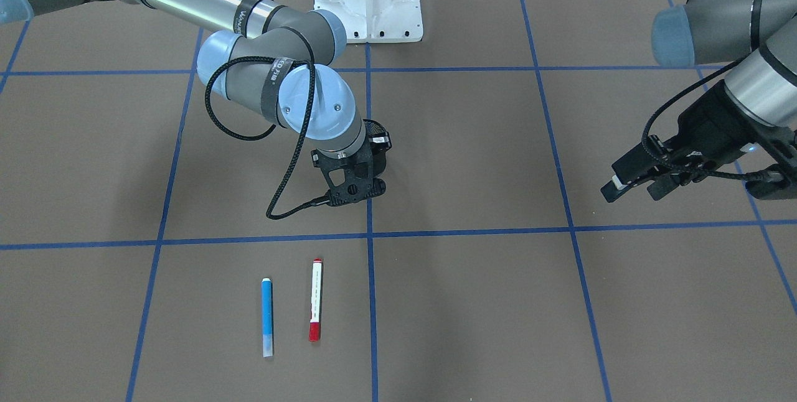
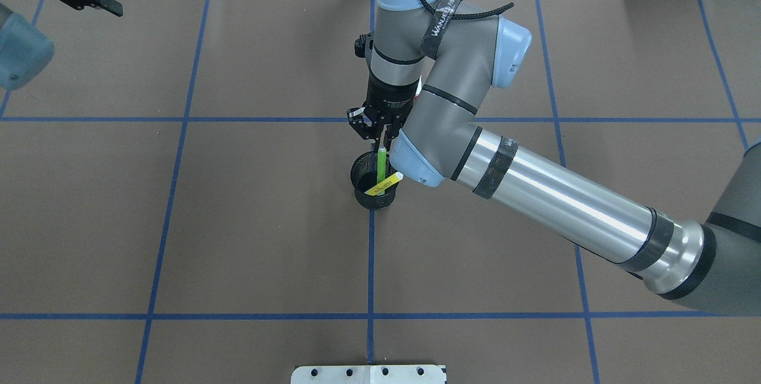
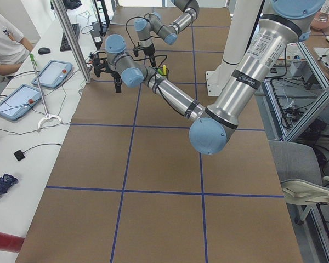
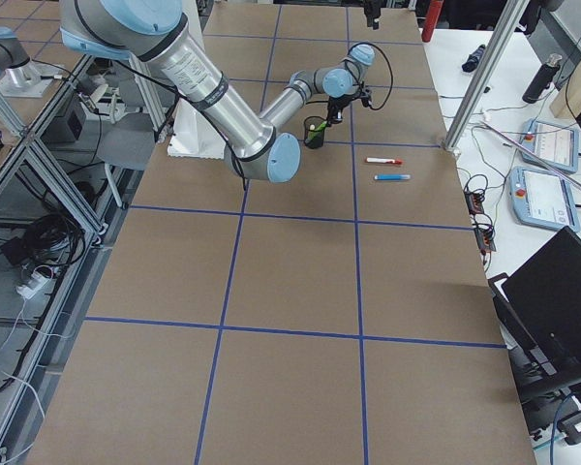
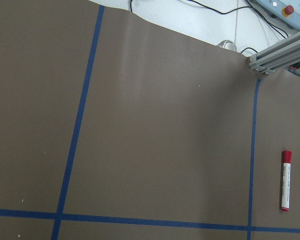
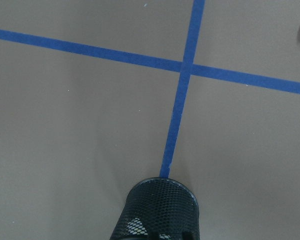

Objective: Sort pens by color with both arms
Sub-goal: 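Grasp the green marker in the cup with the right gripper and lift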

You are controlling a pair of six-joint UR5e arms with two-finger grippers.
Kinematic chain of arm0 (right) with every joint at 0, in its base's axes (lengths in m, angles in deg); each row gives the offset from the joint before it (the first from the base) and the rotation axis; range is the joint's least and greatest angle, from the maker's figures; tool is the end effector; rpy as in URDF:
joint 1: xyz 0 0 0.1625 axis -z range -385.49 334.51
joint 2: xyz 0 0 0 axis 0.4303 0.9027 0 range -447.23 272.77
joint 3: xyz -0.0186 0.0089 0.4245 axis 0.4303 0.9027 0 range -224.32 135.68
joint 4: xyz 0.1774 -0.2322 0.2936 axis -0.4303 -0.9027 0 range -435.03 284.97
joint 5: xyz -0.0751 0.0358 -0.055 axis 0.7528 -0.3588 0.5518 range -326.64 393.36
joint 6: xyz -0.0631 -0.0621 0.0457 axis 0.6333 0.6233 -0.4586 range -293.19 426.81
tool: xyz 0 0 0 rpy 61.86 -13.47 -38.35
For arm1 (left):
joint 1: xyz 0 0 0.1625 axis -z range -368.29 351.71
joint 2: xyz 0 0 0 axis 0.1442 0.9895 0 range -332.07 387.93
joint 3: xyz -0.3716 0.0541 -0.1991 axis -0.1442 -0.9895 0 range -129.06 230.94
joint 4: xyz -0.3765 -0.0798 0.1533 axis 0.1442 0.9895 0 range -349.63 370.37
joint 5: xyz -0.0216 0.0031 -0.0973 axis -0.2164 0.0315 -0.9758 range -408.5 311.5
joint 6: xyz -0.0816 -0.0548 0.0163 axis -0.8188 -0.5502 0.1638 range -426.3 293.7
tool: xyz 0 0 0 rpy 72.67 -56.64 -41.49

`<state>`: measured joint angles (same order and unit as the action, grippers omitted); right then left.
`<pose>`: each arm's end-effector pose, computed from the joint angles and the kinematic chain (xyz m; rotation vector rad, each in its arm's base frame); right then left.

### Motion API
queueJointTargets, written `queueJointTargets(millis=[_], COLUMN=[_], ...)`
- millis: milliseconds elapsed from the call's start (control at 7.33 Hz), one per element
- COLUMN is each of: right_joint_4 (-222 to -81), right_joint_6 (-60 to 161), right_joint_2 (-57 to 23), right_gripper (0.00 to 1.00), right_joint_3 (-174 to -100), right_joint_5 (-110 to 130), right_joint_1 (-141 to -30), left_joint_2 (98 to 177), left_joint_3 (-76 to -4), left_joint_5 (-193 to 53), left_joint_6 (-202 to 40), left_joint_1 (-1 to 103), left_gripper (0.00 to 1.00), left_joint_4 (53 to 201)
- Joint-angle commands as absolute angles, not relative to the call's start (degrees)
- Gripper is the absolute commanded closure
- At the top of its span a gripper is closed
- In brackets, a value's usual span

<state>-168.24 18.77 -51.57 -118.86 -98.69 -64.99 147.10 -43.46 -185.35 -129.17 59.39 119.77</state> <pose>-0.5555 -0.5442 0.1659 -0.1501 -0.9142 -0.2681 0.1901 -0.6229 0.2782 0.1281 1.1425 -0.2511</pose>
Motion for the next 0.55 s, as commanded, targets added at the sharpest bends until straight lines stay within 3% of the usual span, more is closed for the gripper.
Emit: queueJointTargets(millis=[0, 409], right_joint_4=[-170.6, -170.3], right_joint_6=[18.9, 18.8], right_joint_2=[-52.2, -52.6], right_gripper=[1.0, 1.0], right_joint_3=[-123.5, -131.9], right_joint_5=[-99.0, -88.1], right_joint_1=[-67.6, -68.6], left_joint_2=[147.1, 147.1], left_joint_3=[-43.5, -43.5], left_joint_5=[-185.4, -185.4], left_joint_6=[-129.2, -129.5], left_joint_1=[59.4, 59.3], left_gripper=[0.01, 0.01], left_joint_4=[119.8, 119.8])
